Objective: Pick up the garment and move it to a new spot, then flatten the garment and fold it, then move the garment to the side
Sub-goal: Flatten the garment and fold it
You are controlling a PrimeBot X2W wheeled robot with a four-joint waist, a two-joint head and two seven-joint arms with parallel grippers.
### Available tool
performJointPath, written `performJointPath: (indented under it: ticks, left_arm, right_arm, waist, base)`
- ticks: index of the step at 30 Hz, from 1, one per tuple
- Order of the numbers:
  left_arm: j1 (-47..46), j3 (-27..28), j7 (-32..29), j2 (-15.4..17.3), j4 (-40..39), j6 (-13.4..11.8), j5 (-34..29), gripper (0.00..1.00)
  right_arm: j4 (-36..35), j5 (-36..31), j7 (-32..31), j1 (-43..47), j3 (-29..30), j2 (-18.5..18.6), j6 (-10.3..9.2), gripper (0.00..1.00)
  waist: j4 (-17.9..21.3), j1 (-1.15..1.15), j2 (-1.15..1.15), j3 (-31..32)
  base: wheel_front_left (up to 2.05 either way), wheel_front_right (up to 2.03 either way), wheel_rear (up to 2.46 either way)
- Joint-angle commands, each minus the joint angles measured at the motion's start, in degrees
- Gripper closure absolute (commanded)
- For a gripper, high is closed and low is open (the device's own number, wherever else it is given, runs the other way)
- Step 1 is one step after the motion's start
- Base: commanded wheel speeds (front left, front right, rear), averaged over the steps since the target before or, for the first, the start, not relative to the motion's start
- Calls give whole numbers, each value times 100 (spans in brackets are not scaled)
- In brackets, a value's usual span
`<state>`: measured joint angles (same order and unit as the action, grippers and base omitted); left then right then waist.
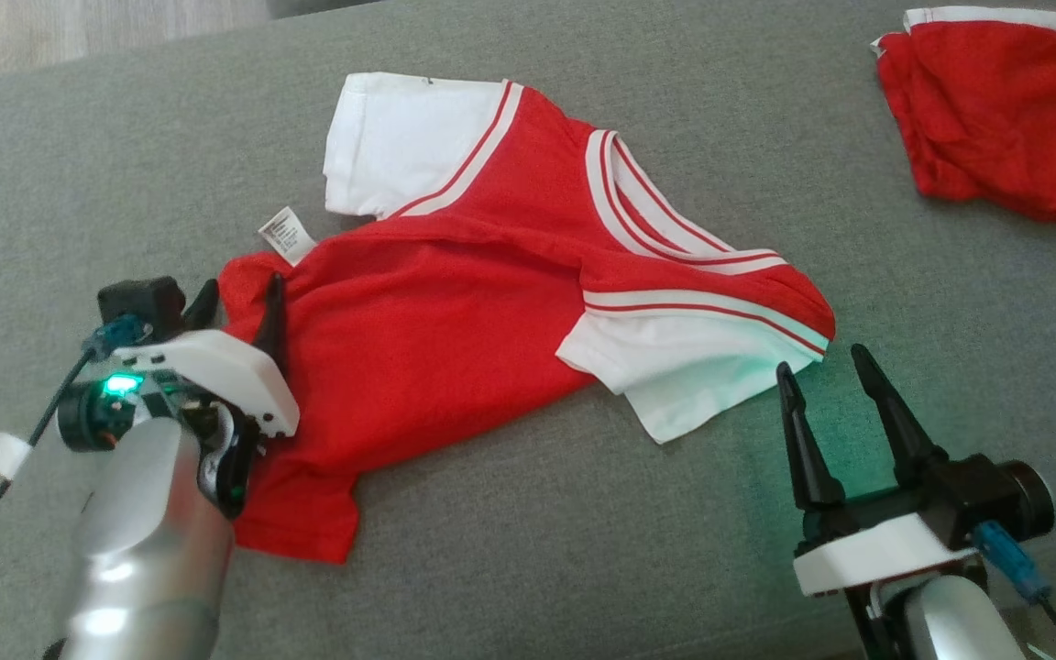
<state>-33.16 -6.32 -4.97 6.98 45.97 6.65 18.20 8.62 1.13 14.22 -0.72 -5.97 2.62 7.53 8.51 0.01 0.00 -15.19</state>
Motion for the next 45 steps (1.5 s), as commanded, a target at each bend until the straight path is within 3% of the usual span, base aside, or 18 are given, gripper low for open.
performJointPath:
  ticks: [1, 2, 3, 4, 8, 13, 18, 24, 27, 30, 34, 40, 41, 43, 44, 45]
  left_arm:
    - [-205, 65, -45, 236, -76, 38, 86, 0]
    - [-263, -119, -146, 289, 3, 66, 129, 33]
    - [-296, -212, -168, 311, 21, 73, 160, 72]
    - [-324, -328, -186, 327, 21, 77, 197, 100]
    - [-428, -668, 7, 470, -179, 81, 506, 100]
    - [-613, -686, 456, 660, -542, 82, 743, 100]
    - [-350, -749, 748, 819, -1678, 82, 1173, 100]
    - [1383, -1046, 187, 1050, -4261, 15, 1732, 100]
    - [2638, -1197, -63, 1056, -5448, -232, 1946, 100]
    - [3863, -1381, -80, 1028, -6126, -523, 2013, 100]
    - [4857, -1559, 220, 937, -5989, -748, 1911, 100]
    - [4802, -1698, 1113, 571, -4746, -678, 1599, 100]
    - [4732, -1674, 1288, 466, -4555, -658, 1615, 76]
    - [4582, -1673, 1582, 408, -4212, -658, 1446, 12]
    - [4546, -1689, 1636, 379, -4055, -651, 1414, 0]
    - [4531, -1703, 1664, 370, -3920, -645, 1393, 0]
  right_arm:
    - [-146, 24, 77, -150, -170, 26, -4, 0]
    - [-129, 32, 77, -174, -196, 26, -4, 0]
    - [-116, 36, 77, -183, -206, 26, -4, 0]
    - [-102, 37, 77, -189, -215, 26, -4, 0]
    - [-62, 79, 77, -171, -243, 26, -4, 0]
    - [-48, 137, 77, -108, -181, 26, -4, 0]
    - [-24, 197, 77, 139, -71, 26, -4, 0]
    - [-30, 308, 77, 575, 185, 26, -4, 0]
    - [-45, 351, 77, 718, 236, 26, -4, 0]
    - [-53, 385, 77, 801, 257, 26, -4, 0]
    - [-11, 355, 78, 872, 289, 26, -4, 0]
    - [103, 274, 78, 900, 247, 26, -4, 0]
    - [116, 267, 78, 883, 226, 26, -4, 0]
    - [143, 250, 78, 854, 188, 26, -4, 0]
    - [155, 245, 78, 843, 172, 26, -4, 0]
    - [164, 239, 78, 834, 159, 26, -4, 0]
  waist:
    - [5, -1, 0, 4]
    - [10, -1, 0, 18]
    - [11, -1, 0, 35]
    - [12, -1, 0, 54]
    - [-7, -1, 0, 186]
    - [-58, -1, 0, 381]
    - [-144, -1, 0, 892]
    - [-322, -1, 0, 1383]
    - [-427, -1, 0, 1475]
    - [-533, -1, 0, 1493]
    - [-735, -1, 0, 1486]
    - [-996, -1, 0, 1520]
    - [-1011, -1, 0, 1527]
    - [-1011, -1, 0, 1542]
    - [-1003, -1, 0, 1548]
    - [-993, -1, 0, 1553]
  base:
    - [0, 0, 0]
    - [0, 0, 0]
    - [0, 0, 0]
    - [0, 0, 0]
    - [0, 0, 0]
    - [0, 0, 0]
    - [0, 0, 0]
    - [0, 0, 0]
    - [0, 0, 0]
    - [0, 0, 0]
    - [0, 0, 0]
    - [0, 0, 0]
    - [0, 0, 0]
    - [0, 0, 0]
    - [0, 0, 0]
    - [0, 0, 0]
